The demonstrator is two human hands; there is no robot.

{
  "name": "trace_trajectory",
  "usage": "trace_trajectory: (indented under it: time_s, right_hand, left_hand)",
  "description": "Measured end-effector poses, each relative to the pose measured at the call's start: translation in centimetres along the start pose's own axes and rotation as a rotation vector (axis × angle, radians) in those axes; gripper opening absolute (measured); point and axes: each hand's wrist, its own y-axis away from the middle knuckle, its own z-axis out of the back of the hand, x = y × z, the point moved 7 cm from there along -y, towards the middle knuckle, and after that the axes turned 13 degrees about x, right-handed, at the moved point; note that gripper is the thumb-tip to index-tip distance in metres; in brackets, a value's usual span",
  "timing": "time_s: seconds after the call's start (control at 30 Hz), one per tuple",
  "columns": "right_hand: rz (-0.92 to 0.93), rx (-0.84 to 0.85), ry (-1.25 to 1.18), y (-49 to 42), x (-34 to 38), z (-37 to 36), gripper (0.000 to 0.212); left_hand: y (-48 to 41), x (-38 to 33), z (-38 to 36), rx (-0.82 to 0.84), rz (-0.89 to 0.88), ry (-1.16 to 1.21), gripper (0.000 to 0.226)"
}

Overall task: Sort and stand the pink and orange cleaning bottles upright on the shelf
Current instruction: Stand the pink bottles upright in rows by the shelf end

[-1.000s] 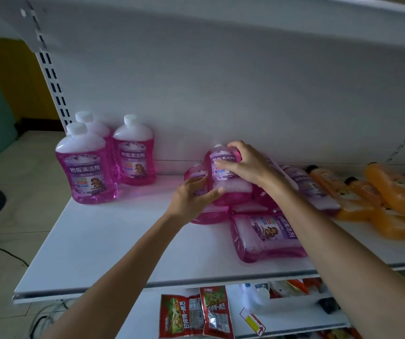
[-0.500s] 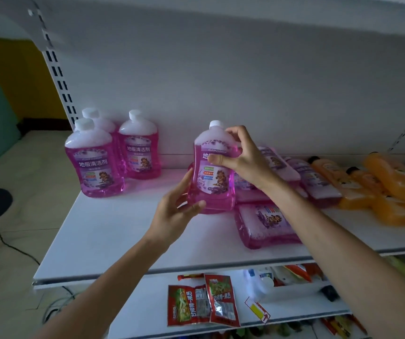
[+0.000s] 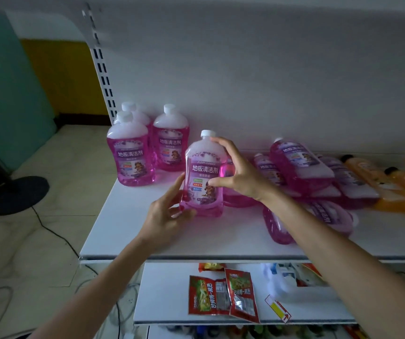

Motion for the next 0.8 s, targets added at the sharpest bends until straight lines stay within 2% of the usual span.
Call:
trace_trajectory:
  time_s: [0.1,0.2,0.33,0.47,0.6,0.73,0.8]
  right_hand:
    - [0.009,-0.001,0.033,-0.1,0.1,0.0,0.086]
    - [-0.020,-0.037,0.016,0.1,-0.3,0.1,0.086]
    - [-0.024,-0.050,0.004,0.3,-0.5,0.2,0.082]
    - [-0.015,-0.050,0.014,0.3,-0.3,0.1,0.082]
    - [-0.036,-0.027,0.042,-0.1,-0.3,0.1,0.087]
    - [-0.024,-0.049,0.066,-0.9,-0.2,0.2,0.089]
    - [-0.019,-0.064,0.091,-1.3,-0.4,0.1,0.089]
  left_hand:
    - [-0.3,0.1,0.1,-0.017,-0.025,-0.106,0.077]
    - [-0.3,0.4,-0.1,-0.005,-0.049,-0.034,0.078]
    - [-0.3,0.3,-0.2,-0.015,-0.073,-0.069,0.080]
    - [-0.1,0.0,-0.2,-0.017,-0.110,-0.220,0.080]
    - [0.2,-0.6,-0.2,-0.111,-0.129,-0.535,0.070]
    - [-0.5,-0.2,0.1,-0.102,0.036,-0.681,0.052]
    - [-0.6,0.2,0.8,-0.102,0.104,-0.844,0.057]
